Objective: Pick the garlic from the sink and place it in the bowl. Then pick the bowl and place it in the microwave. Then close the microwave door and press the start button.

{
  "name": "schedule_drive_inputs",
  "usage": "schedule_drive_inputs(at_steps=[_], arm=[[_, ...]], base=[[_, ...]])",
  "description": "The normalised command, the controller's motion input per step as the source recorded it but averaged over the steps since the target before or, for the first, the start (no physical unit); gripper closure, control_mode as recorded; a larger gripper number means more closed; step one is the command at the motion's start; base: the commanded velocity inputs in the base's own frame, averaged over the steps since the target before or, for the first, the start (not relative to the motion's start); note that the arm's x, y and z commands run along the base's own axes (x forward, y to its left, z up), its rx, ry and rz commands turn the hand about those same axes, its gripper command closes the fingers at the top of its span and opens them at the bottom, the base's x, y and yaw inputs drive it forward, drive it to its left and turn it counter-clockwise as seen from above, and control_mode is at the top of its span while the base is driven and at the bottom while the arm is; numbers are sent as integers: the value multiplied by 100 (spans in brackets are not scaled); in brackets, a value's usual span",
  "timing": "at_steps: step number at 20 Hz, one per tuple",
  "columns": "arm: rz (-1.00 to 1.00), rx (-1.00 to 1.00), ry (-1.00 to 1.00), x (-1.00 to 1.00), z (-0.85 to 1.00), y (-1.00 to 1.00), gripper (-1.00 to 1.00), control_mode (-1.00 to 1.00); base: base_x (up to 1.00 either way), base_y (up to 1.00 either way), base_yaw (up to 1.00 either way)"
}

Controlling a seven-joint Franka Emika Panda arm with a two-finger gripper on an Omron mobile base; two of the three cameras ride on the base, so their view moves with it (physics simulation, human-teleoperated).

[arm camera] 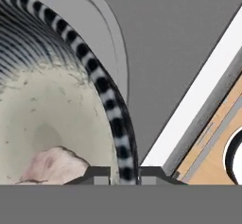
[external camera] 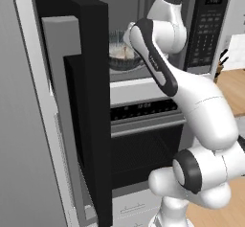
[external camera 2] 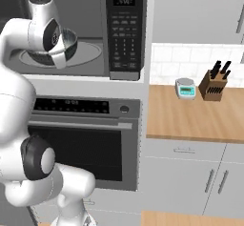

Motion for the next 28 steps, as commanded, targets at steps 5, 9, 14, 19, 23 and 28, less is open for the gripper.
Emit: schedule_drive_inputs(at_steps=[5, 9, 14, 19, 23, 28], arm=[[0, 0, 0, 44, -2, 11, 100, -100], [0, 0, 0, 22, -19, 17, -100, -100], [0, 0, -4, -15, -3, 1, -100, -100], [0, 0, -17, -72, 0, 0, -100, -100], [0, -1, -19, -95, 0, -9, -100, -100], [0, -27, -17, -91, -9, -40, -100, -100]], base=[[0, 0, 0], [0, 0, 0], [0, 0, 0], [0, 0, 0], [0, 0, 0], [0, 0, 0]])
